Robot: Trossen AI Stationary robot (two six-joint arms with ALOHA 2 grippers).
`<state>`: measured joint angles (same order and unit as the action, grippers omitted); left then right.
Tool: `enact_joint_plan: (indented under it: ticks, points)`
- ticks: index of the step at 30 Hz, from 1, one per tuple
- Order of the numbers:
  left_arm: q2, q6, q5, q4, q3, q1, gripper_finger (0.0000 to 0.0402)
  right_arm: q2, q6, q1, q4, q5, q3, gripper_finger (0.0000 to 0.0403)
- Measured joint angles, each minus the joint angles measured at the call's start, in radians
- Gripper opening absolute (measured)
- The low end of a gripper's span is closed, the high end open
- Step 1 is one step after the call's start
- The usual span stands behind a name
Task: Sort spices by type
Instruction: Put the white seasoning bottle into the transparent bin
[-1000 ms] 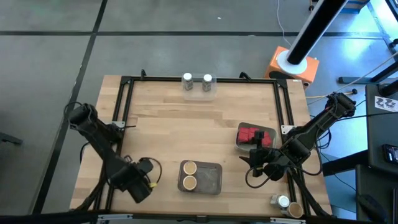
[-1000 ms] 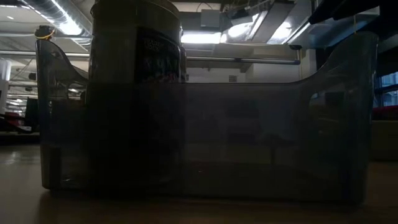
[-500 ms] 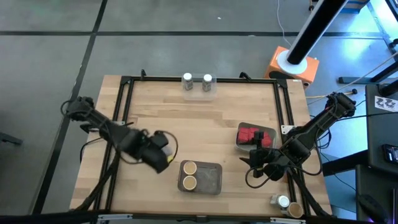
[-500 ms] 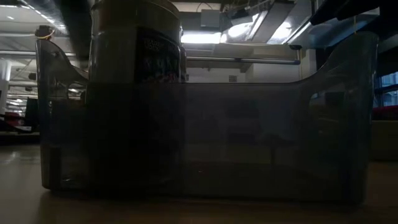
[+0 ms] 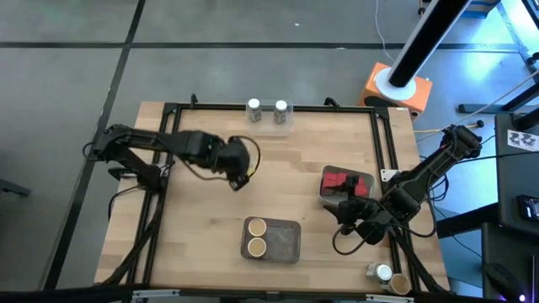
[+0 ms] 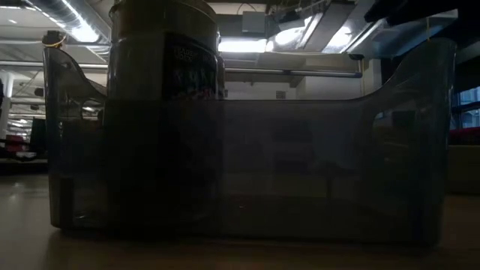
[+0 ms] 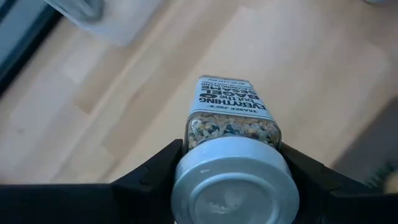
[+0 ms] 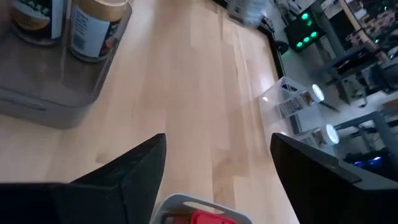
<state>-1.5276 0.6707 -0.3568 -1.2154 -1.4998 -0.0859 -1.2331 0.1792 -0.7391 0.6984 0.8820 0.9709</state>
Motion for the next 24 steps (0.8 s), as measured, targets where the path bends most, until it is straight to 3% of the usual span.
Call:
enact_joint_plan:
  ticks: [12, 18, 24]
  points:
    - [0.000, -0.320, 0.046, 0.177, 0.000, 0.320, 0.0189, 0.000, -0.030, 0.021, 0.069, 0.104, 0.000, 0.0289]
    - [-0.012, -0.443, 0.062, 0.257, -0.018, 0.500, 0.0189, 0.000, -0.026, 0.114, 0.080, 0.041, 0.000, 0.0289]
    - [-0.130, -0.542, 0.115, 0.233, -0.159, 0.613, 0.0189, 0.000, -0.031, 0.202, 0.087, -0.036, 0.000, 0.0289]
